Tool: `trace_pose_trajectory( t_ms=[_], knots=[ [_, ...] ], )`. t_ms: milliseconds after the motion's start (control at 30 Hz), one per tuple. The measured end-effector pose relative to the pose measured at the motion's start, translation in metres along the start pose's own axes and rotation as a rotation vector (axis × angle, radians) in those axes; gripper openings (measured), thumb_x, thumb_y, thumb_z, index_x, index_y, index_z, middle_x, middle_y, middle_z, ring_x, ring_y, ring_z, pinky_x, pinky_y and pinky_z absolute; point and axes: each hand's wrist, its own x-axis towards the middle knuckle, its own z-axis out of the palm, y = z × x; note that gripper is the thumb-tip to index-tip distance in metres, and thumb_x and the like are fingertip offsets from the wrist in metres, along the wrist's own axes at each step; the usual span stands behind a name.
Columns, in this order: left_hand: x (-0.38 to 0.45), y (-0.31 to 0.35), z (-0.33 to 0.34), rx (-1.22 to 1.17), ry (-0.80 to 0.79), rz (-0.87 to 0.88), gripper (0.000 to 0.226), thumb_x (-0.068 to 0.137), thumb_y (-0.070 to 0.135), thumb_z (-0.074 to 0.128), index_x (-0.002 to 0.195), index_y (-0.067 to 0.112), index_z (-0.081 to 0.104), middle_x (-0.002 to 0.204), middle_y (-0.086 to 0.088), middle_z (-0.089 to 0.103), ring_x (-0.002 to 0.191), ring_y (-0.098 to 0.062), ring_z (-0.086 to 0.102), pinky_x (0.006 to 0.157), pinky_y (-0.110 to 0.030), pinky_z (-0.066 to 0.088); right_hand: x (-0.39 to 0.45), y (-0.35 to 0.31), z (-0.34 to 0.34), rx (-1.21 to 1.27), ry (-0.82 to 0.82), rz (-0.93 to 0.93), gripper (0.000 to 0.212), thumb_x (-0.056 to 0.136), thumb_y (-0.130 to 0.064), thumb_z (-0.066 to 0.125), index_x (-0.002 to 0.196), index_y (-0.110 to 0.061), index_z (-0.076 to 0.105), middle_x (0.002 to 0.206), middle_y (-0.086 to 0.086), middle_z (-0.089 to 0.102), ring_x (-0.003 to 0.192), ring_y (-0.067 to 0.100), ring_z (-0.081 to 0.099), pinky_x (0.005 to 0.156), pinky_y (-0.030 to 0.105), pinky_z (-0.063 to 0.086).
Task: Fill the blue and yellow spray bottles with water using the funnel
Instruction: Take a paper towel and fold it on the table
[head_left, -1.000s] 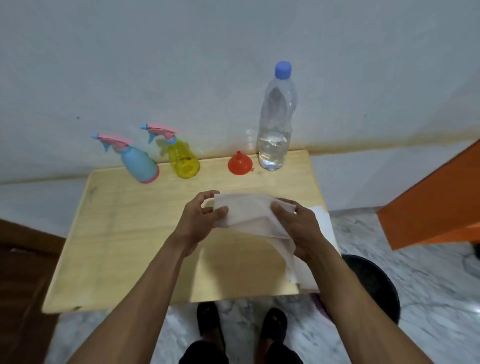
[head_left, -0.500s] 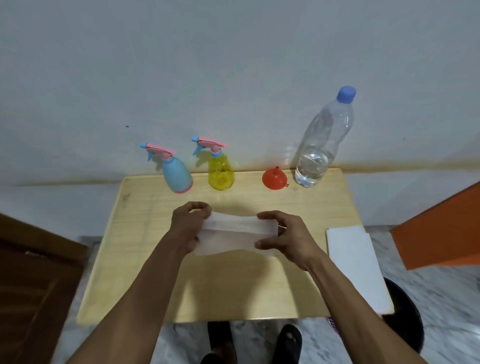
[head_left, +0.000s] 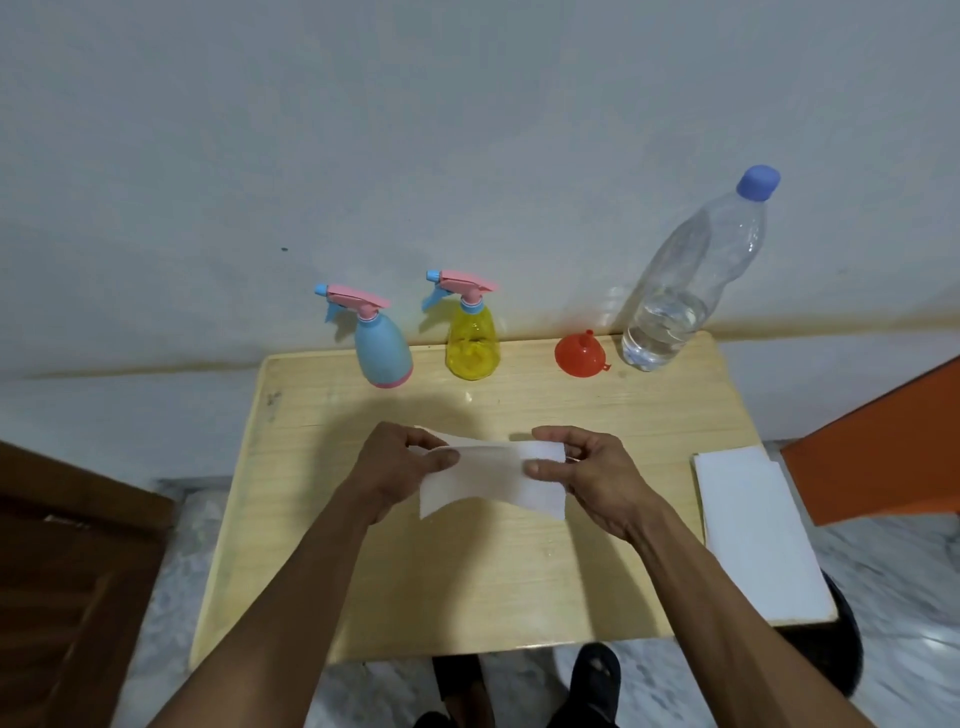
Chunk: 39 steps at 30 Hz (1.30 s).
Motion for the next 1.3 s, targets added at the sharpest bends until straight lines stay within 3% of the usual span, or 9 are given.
trace_pose_trajectory(
  t_ms=[233,367,533,667,767,933,1033,1167,1300],
  knots=[
    [0.014,-0.008,-0.012,0.069,0.005,0.007,0.014,0.083,0.026,0.08,0.074,0.017,0.072,0.077,-0.001,0.066,0.071,-0.014,0.058,0.061,-0.027,0.045,0.012,0.006,0.01,-0.329,0.149,-0.177,0.006,0.084,-0.023,0.083,0.087,-0.028,0.083,0.082,0.003,0.057,0.068,0.011,0.051,0.067,0.026,0.047],
    [0.02,-0.014,-0.013,0.076,0.048,0.037,0.024,0.085,0.033,0.077,0.071,0.015,0.068,0.071,0.0,0.061,0.066,-0.014,0.054,0.056,-0.026,0.04,0.023,0.012,0.007,-0.309,0.172,-0.166,0.018,0.085,-0.026,0.081,0.101,-0.018,0.08,0.116,-0.012,0.059,0.103,0.001,0.058,0.088,0.021,0.049],
    [0.029,-0.021,0.0,-0.034,0.037,-0.003,0.013,0.082,0.021,0.08,0.089,0.013,0.072,0.087,-0.007,0.072,0.075,-0.018,0.065,0.063,-0.034,0.053,0.043,0.023,0.004,-0.324,0.265,-0.158,0.024,0.091,-0.033,0.073,0.084,-0.01,0.074,0.07,0.005,0.056,0.069,0.016,0.05,0.067,0.034,0.042],
    [0.044,-0.033,0.017,-0.014,0.139,-0.055,0.017,0.08,0.016,0.08,0.091,0.021,0.069,0.094,-0.006,0.072,0.087,-0.027,0.069,0.074,-0.047,0.059,0.062,0.029,0.005,-0.373,0.351,-0.192,0.009,0.092,-0.024,0.071,0.084,-0.023,0.074,0.075,0.001,0.07,0.071,0.017,0.06,0.069,0.03,0.048],
    [0.056,-0.032,0.031,0.073,0.222,-0.068,0.029,0.081,0.019,0.078,0.108,0.023,0.067,0.099,-0.003,0.068,0.091,-0.024,0.066,0.081,-0.041,0.058,0.074,0.03,0.003,-0.462,0.424,-0.25,0.016,0.093,-0.013,0.07,0.096,-0.03,0.068,0.069,-0.008,0.061,0.067,0.008,0.056,0.063,0.008,0.039],
    [0.076,-0.023,0.057,0.175,0.303,0.006,0.033,0.085,0.014,0.074,0.117,0.017,0.064,0.079,0.006,0.058,0.08,-0.014,0.056,0.072,-0.019,0.039,0.088,0.043,-0.012,-0.532,0.516,-0.325,0.024,0.094,-0.005,0.065,0.115,-0.017,0.066,0.062,-0.006,0.052,0.06,-0.002,0.055,0.06,0.006,0.037],
    [0.088,-0.021,0.075,0.225,0.29,0.074,0.035,0.087,0.011,0.071,0.121,0.014,0.062,0.075,0.002,0.06,0.075,-0.016,0.058,0.069,-0.016,0.038,0.094,0.048,-0.024,-0.575,0.575,-0.333,0.027,0.097,-0.006,0.061,0.122,-0.015,0.064,0.067,-0.005,0.059,0.065,0.0,0.057,0.061,0.004,0.037],
    [0.098,-0.024,0.098,0.328,0.279,0.146,0.044,0.091,0.016,0.068,0.133,0.015,0.055,0.098,-0.007,0.066,0.096,-0.028,0.064,0.086,-0.035,0.051,0.101,0.055,-0.034,-0.675,0.579,-0.408,0.028,0.098,-0.004,0.058,0.125,-0.01,0.063,0.078,-0.003,0.063,0.074,0.017,0.06,0.069,0.019,0.043],
    [0.091,-0.038,0.117,0.689,0.314,0.272,0.055,0.095,0.037,0.058,0.146,0.02,0.044,0.145,-0.011,0.047,0.132,-0.031,0.044,0.103,-0.044,0.041,0.103,0.077,-0.037,-0.922,0.572,-0.433,0.041,0.101,-0.024,0.054,0.14,-0.014,0.056,0.135,0.012,0.061,0.121,0.031,0.055,0.095,0.039,0.047]
  ],
)
